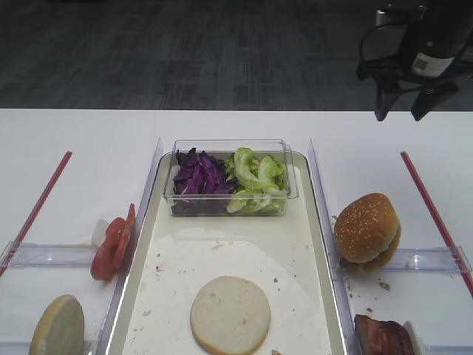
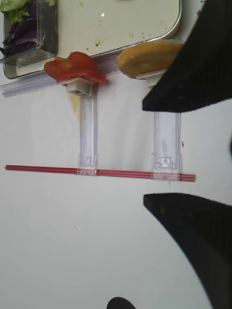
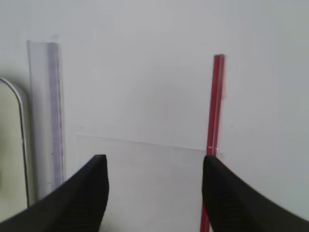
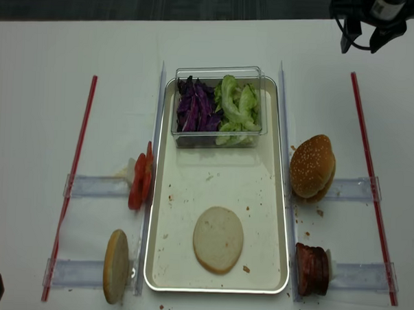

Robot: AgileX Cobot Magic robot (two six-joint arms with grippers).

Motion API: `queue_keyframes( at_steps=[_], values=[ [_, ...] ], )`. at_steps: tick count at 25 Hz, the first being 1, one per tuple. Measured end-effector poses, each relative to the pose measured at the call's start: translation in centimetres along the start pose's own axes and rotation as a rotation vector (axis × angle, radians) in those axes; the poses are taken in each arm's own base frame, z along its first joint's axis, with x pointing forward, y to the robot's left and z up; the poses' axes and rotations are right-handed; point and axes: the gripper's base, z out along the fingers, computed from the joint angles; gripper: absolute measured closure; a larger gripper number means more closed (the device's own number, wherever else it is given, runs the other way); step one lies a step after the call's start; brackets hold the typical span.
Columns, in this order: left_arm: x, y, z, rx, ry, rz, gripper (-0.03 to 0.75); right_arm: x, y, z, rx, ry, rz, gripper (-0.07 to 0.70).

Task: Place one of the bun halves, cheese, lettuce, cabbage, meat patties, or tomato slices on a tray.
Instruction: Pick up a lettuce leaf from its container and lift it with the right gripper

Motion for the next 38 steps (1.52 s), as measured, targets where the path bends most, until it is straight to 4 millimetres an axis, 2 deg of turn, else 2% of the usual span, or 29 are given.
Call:
queue_keyframes(
  at_steps=[9, 15, 22, 25, 34, 38],
  values=[
    [0.0, 0.0, 0.0, 0.0, 0.0, 0.0, 0.356, 0.8, 8.0, 0.5, -0.037, 0.016, -0.128, 0.197],
    [0.0, 0.0, 0.0, 0.0, 0.0, 0.0, 0.356, 1.7, 11.7, 0.7, -0.057, 0.027, -0.173, 0.199],
    [0.0, 0.0, 0.0, 0.0, 0.0, 0.0, 0.356, 2.6, 14.5, 0.9, -0.084, 0.043, -0.168, 0.199],
    [0.0, 0.0, 0.0, 0.0, 0.0, 0.0, 0.356, 2.8, 15.6, 1.8, -0.115, 0.07, -0.163, 0.199],
    [0.0, 0.0, 0.0, 0.0, 0.0, 0.0, 0.356, 1.4, 20.1, 4.4, -0.154, 0.048, -0.229, 0.202],
    [0.0, 0.0, 0.0, 0.0, 0.0, 0.0, 0.356, 0.9, 20.6, 5.3, -0.151, 0.047, -0.214, 0.202]
  ],
)
